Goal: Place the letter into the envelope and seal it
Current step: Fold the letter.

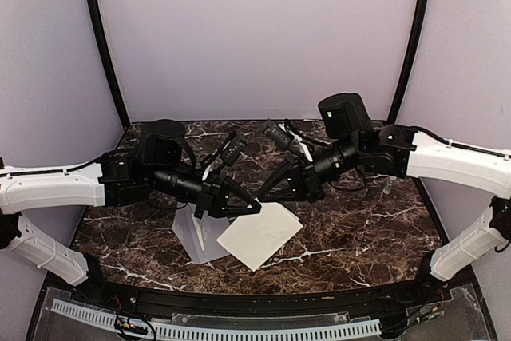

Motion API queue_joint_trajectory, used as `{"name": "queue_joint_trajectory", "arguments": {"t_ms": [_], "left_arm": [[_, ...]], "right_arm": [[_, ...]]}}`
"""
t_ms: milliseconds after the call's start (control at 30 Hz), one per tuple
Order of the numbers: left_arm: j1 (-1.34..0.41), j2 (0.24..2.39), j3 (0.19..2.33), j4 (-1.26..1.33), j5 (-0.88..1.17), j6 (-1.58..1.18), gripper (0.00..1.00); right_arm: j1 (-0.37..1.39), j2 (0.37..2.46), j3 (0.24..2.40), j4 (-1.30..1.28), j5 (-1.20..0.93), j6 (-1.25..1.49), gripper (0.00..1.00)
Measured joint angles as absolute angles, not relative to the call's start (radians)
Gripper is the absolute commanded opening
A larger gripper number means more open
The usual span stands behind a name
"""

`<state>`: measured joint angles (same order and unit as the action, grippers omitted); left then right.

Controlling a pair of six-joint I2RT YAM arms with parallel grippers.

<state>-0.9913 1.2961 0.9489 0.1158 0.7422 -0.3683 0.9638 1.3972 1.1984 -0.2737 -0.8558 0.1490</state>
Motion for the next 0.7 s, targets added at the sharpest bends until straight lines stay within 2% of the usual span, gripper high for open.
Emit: {"name": "queue_joint_trajectory", "arguments": {"t_ms": [67,133,200,267,500,600,700], "left_arm": [[-0.991,1.296,0.949,0.115,0.743,-0.368,0.00],[-0.991,1.299,0.949,0.114,0.743,-0.366,0.10],[-0.991,1.300,0.949,0.114,0.741,-0.362,0.30],[-0.991,1.300,0.952,0.113,0.740,-0.356,0.34],[-0.991,1.298,0.955,0.112,0.721,-0.352,0.19],[-0.991,1.291,0.955,0.112,0.713,-0.355,0.02],[-0.991,1.279,0.950,0.113,0.697,-0.361,0.00]], "right_arm": [[0.964,1.397,1.198,-0.287,-0.849,0.145,0.00],[0.965,1.397,1.198,-0.292,-0.843,0.138,0.00],[0.965,1.397,1.198,-0.294,-0.834,0.137,0.00],[0.965,1.397,1.198,-0.295,-0.823,0.136,0.00],[0.965,1.383,1.191,-0.295,-0.786,0.135,0.00],[0.965,1.372,1.190,-0.296,-0.776,0.135,0.00],[0.965,1.357,1.188,-0.295,-0.762,0.136,0.00]]}}
